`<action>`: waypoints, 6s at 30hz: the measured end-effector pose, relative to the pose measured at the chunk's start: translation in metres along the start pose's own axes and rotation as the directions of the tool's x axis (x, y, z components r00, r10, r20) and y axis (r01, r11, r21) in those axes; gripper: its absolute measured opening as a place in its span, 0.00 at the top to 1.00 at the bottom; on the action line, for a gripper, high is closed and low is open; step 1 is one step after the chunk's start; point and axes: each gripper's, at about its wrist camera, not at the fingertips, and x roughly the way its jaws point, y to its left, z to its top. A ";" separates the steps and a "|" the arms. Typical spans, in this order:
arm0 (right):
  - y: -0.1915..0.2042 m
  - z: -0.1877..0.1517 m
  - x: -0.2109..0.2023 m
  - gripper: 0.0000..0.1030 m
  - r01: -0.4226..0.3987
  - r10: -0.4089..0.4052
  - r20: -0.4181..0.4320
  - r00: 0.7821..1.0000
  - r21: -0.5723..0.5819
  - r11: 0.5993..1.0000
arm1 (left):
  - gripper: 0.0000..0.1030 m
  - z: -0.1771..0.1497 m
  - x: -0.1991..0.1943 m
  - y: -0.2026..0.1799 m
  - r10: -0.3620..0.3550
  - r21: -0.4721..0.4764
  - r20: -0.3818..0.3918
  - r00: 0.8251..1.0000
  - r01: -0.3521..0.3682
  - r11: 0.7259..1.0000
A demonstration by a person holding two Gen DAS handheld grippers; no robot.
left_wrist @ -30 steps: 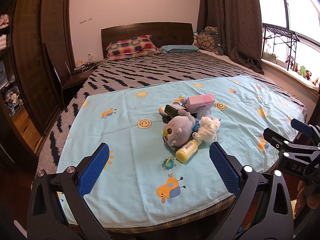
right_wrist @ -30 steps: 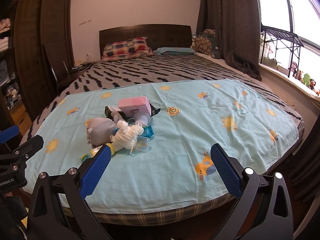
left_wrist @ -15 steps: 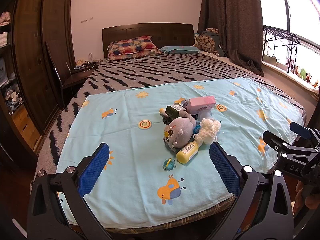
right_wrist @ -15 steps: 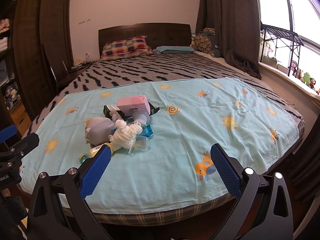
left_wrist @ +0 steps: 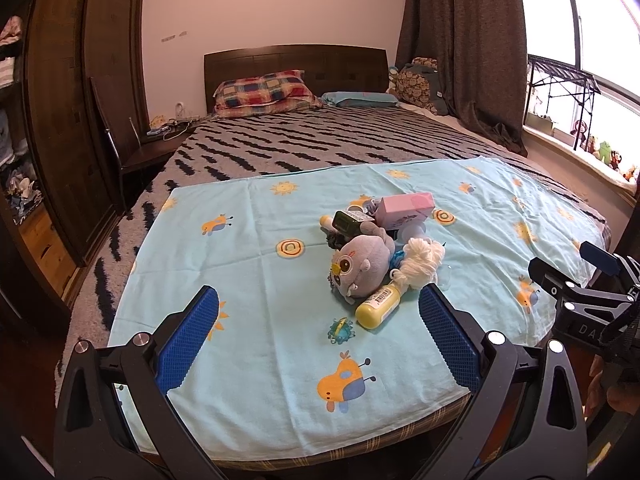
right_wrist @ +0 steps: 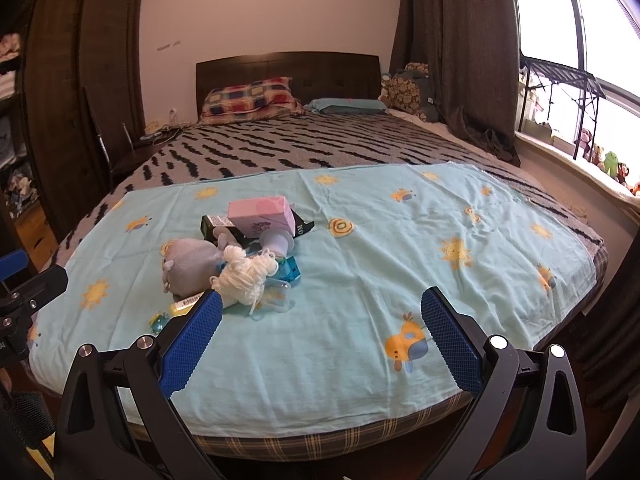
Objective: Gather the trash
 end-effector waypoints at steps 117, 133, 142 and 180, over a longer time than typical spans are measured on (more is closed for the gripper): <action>0.043 -0.218 0.074 0.42 -0.325 0.319 -0.518 0.794 0.083 0.942 | 0.62 -0.256 0.093 -0.038 -0.304 -0.068 -0.535 0.788 0.319 0.945; -0.015 -0.086 0.013 0.42 -0.246 0.246 -0.205 0.947 0.027 0.969 | 0.44 -0.140 0.029 0.014 -0.253 -0.061 -0.317 0.914 0.247 0.967; -0.010 -0.037 0.052 0.42 -0.225 0.222 -0.194 0.956 0.007 0.974 | 0.43 -0.087 0.043 0.006 -0.254 -0.038 -0.262 0.931 0.253 0.967; 0.017 -0.030 0.154 0.61 -0.229 0.230 -0.291 0.929 0.037 0.973 | 0.67 -0.054 0.142 -0.046 -0.280 0.086 -0.276 0.919 0.314 0.946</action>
